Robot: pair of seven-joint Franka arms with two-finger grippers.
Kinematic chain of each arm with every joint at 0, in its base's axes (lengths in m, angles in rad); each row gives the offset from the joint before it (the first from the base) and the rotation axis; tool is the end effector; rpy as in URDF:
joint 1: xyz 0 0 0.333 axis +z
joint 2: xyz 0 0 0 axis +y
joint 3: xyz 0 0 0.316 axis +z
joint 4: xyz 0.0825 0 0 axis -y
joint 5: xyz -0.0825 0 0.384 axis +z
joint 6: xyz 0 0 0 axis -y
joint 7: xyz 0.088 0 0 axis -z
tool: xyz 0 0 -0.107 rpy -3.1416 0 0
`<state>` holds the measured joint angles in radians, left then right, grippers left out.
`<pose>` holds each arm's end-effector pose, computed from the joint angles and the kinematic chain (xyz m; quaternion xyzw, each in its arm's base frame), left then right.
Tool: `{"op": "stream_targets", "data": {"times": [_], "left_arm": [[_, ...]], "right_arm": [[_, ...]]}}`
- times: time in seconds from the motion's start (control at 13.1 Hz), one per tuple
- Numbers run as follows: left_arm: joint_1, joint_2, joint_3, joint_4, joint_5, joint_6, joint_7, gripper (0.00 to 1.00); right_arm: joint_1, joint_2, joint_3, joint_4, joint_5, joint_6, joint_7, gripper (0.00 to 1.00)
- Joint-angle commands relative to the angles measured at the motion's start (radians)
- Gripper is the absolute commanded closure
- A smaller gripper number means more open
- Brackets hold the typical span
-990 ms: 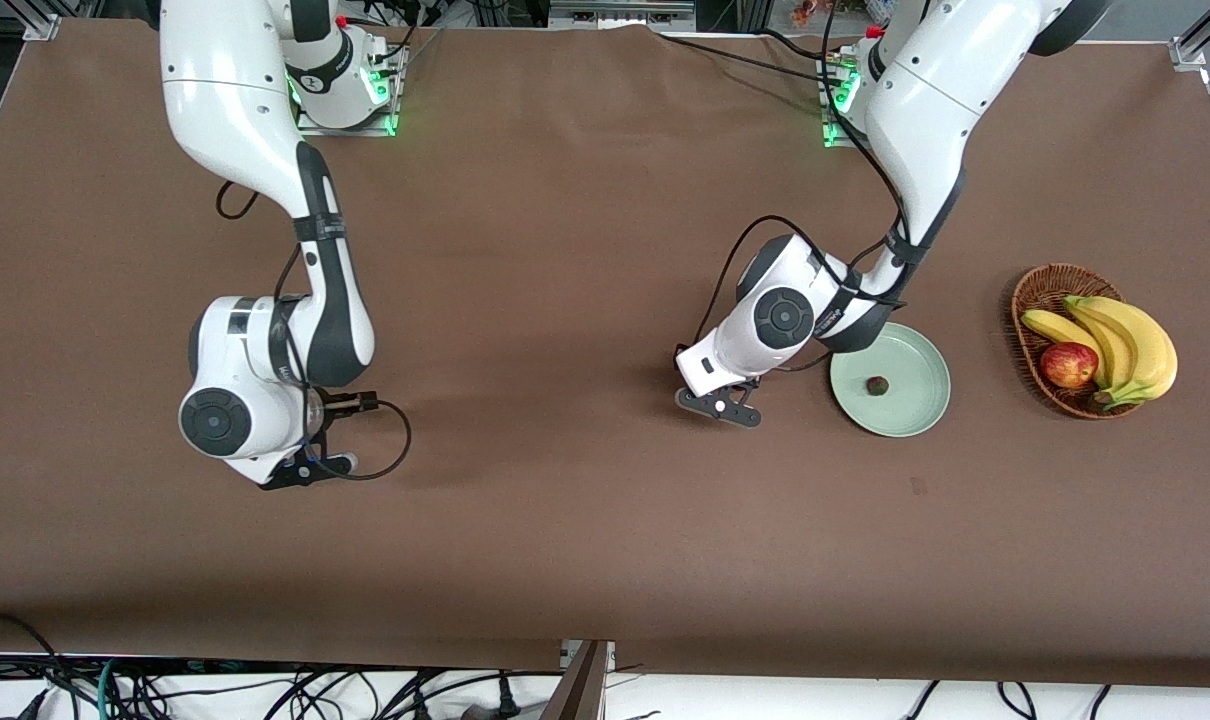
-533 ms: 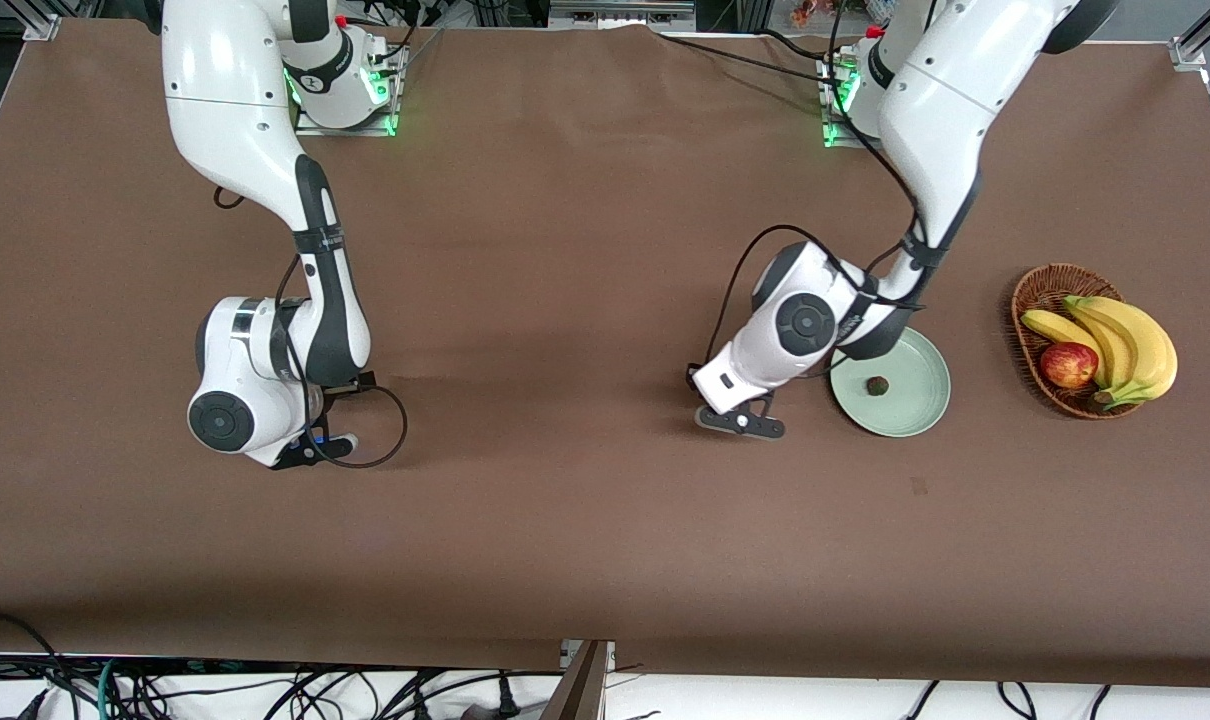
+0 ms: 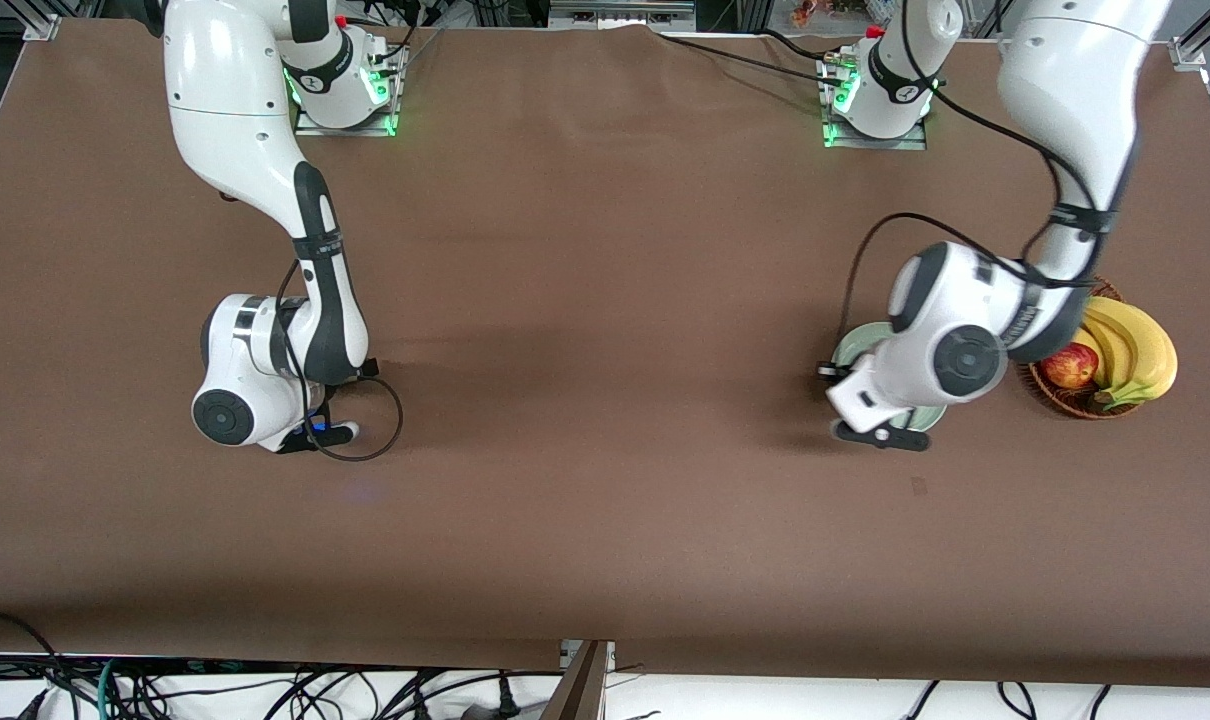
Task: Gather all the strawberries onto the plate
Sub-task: 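Grasp the second strawberry with the left gripper while the right gripper reaches the third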
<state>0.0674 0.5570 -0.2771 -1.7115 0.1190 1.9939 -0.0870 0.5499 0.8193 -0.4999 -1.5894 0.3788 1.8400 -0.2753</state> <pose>0.6319 -0.1117 0.2584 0.9885 -0.0812 -0.1272 0.0050 0.6325 0.0921 0.1660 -0.9702 -0.0919 0.2242 0.0006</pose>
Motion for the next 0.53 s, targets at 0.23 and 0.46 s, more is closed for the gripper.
{"op": "stream_targets", "data": {"times": [0.23,0.46], "left_arm": [[0.106,-0.011,-0.016,-0.151,0.111,0.034,0.133,0.54],[0.111,-0.008,-0.016,-0.139,0.110,0.019,0.161,0.00]], "right_arm": [[-0.013,-0.034,-0.005,-0.041,0.020,-0.002,-0.031,0.52],[-0.015,-0.032,-0.003,-0.041,0.022,-0.007,-0.031,0.82]]}}
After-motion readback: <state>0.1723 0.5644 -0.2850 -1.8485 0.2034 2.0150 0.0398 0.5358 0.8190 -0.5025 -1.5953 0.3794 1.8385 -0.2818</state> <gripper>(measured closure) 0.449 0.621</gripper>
